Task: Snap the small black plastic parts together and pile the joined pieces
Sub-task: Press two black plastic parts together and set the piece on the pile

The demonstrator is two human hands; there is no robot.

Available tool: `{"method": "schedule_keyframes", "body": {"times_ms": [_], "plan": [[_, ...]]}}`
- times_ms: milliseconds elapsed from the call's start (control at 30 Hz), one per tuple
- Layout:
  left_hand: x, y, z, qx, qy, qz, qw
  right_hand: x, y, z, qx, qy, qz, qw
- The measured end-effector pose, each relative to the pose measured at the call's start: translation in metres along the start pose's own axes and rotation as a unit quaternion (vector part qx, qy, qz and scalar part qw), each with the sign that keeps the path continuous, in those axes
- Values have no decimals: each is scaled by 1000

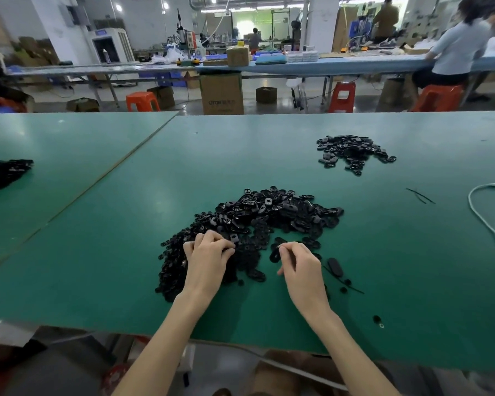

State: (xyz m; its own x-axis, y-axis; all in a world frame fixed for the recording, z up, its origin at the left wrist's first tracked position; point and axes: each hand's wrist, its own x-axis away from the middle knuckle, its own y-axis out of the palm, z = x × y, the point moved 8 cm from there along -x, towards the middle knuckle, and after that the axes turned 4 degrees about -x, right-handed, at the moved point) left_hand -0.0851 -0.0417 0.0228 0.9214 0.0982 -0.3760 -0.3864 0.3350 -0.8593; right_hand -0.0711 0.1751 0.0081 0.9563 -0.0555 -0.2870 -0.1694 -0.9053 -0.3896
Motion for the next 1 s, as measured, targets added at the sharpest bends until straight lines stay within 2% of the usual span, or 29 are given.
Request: {"method": "schedule_keyframes", "body": {"times_ms": [200,400,533,633,733,833,1000], "plan": [[-5,5,12,-45,25,-53,997,0,3,3,-11,4,-7,1000],[-12,7,17,-28,27,-67,997,-2,1,12,-36,32,5,999],[-11,-2,16,-12,11,-24,1000,-4,-4,18,-77,57,24,995],[-7,-9,17,102,-17,26,994,-6,-9,22,-92,65,38,993],[0,5,38,292,-27,-34,955,-7,-9,22,-98,65,43,992],[9,21,66,378,-3,-79,922,-8,-11,19,-100,60,48,992],[15,37,65,476,-56,-46,876,-6,-16,19,-131,66,56,988]]}}
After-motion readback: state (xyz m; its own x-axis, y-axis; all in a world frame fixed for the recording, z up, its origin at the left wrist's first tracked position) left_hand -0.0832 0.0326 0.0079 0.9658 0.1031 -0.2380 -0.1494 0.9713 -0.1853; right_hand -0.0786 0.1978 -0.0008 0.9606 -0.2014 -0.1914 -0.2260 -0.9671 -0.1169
